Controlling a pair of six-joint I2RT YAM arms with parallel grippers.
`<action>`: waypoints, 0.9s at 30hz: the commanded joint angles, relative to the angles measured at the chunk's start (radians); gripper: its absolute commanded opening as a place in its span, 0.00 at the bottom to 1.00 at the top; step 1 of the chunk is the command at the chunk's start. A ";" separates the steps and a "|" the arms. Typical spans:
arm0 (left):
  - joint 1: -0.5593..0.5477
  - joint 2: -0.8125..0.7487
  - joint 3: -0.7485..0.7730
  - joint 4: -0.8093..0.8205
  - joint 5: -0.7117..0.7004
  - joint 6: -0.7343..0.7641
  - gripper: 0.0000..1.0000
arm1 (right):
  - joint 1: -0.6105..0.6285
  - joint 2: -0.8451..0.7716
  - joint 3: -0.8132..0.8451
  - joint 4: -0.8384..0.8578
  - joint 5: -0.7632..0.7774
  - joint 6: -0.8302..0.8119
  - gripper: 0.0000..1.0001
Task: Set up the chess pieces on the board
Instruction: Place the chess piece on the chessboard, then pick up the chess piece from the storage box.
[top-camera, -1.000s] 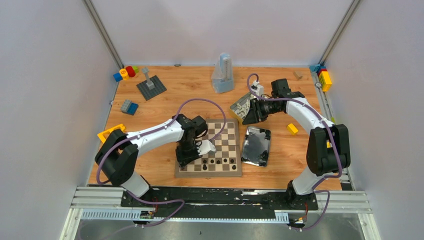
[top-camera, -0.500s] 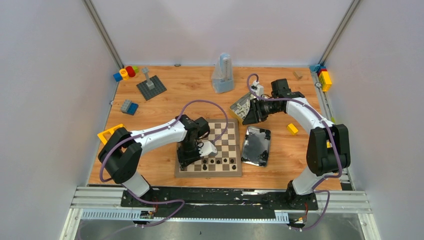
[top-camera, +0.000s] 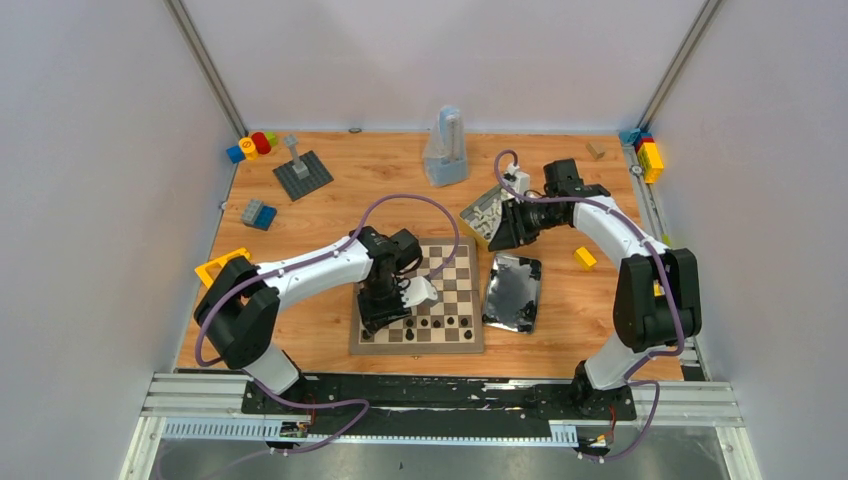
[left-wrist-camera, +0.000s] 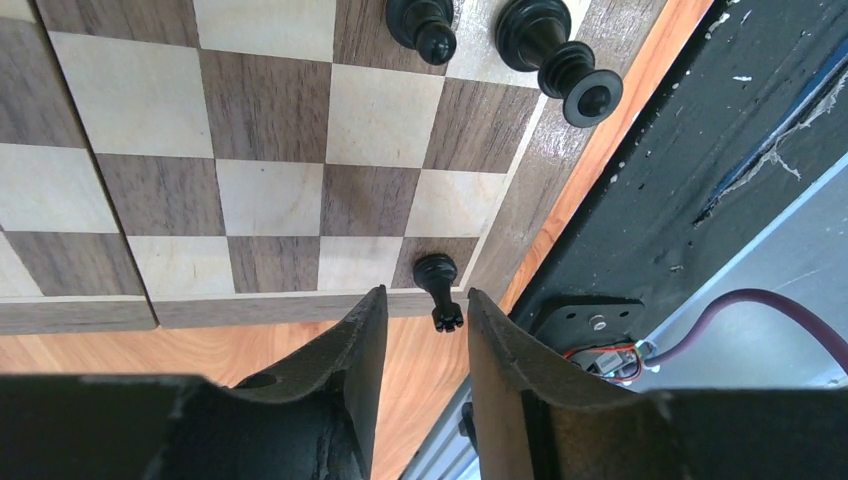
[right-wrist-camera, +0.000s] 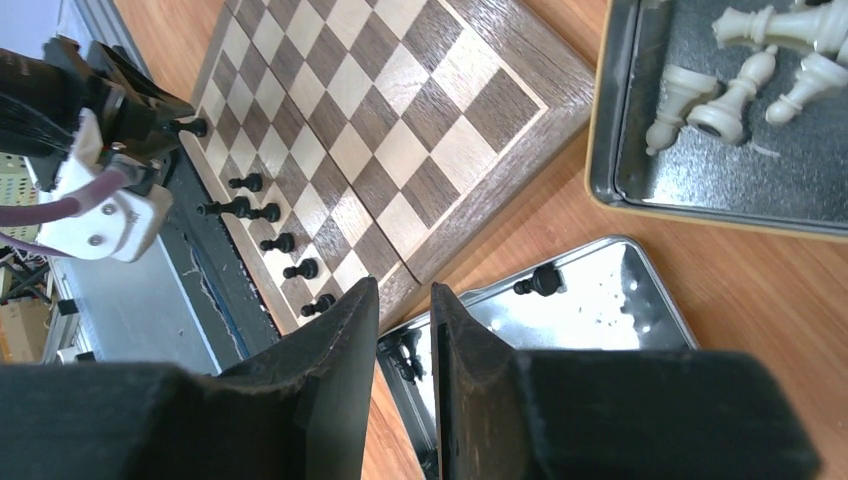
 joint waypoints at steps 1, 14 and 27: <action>-0.006 -0.047 0.032 0.009 0.005 0.000 0.46 | -0.006 -0.050 -0.025 -0.012 0.047 -0.029 0.27; -0.003 -0.238 0.053 0.048 -0.061 -0.009 0.67 | -0.009 -0.125 -0.130 -0.043 0.378 -0.082 0.30; 0.017 -0.361 0.068 0.143 -0.114 -0.052 0.81 | -0.002 -0.041 -0.102 -0.022 0.412 -0.154 0.31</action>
